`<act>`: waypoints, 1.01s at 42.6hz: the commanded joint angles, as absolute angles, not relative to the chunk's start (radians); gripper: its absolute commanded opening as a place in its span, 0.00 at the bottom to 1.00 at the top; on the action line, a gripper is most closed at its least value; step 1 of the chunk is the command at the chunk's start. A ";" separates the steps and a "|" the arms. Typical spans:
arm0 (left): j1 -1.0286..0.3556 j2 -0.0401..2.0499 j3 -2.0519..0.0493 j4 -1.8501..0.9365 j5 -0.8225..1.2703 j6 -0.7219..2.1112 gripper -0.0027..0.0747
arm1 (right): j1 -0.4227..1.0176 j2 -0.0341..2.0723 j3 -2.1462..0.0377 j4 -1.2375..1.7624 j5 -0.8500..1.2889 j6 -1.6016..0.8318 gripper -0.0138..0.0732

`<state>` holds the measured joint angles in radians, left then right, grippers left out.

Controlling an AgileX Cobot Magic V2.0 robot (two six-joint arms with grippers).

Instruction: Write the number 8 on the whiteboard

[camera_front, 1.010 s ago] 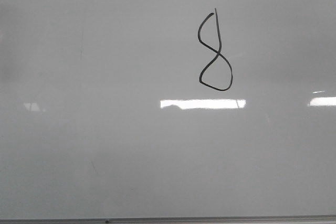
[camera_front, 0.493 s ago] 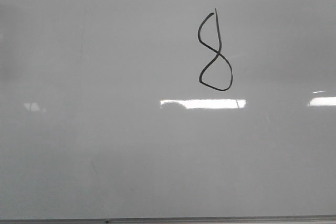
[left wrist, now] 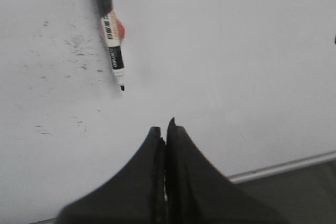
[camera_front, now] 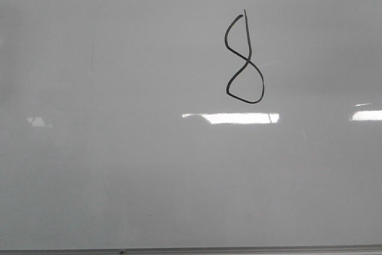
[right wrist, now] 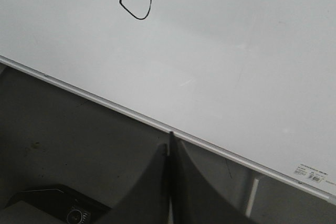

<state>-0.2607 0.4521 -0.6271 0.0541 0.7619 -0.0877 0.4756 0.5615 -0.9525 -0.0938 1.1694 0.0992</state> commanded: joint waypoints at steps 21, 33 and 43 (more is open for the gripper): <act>0.042 0.003 -0.114 0.000 0.222 -0.088 0.01 | 0.470 0.567 -0.979 -0.110 1.118 0.091 0.08; 0.038 -0.020 0.014 0.000 0.057 -0.088 0.01 | 0.470 0.567 -0.979 -0.110 1.118 0.091 0.08; 0.011 -0.020 0.021 0.000 0.069 -0.088 0.01 | 0.470 0.567 -0.979 -0.110 1.118 0.091 0.08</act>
<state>0.0208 -0.0057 0.0059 0.0091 0.1545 -0.0877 0.4756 0.5615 -0.9525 -0.0938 1.1717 0.0992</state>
